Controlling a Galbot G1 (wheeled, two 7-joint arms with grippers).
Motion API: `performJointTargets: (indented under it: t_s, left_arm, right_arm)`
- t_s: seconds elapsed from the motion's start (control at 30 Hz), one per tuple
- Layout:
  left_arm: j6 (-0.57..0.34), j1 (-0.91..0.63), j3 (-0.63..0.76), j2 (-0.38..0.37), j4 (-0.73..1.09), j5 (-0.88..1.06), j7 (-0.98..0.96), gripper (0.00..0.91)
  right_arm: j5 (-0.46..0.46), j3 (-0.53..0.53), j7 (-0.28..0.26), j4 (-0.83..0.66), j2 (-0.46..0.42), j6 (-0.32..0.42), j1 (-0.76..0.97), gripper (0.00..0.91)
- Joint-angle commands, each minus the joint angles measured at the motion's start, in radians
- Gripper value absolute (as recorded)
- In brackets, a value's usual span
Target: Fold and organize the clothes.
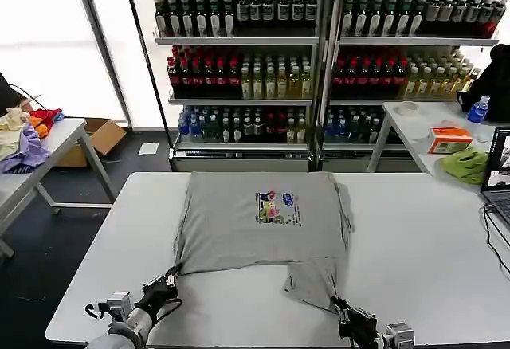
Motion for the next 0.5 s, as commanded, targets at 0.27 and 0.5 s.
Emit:
performJointTargets:
  t_s: [0.27, 0.5]
  left_arm:
    - [0.08, 0.141, -0.072, -0.063, -0.218, 0.015, -0.037, 0.01]
    - [0.093, 0.265, -0.118, -0.091, -0.316, 0.064, -0.038, 0.01]
  right_arm:
    - [-0.002, 0.077, -0.066, 0.126, -0.017, 0.069, -0.216, 0.0]
    - [-0.027, 0.141, -0.16, 0.172, -0.034, 0.051, -0.287, 0.0]
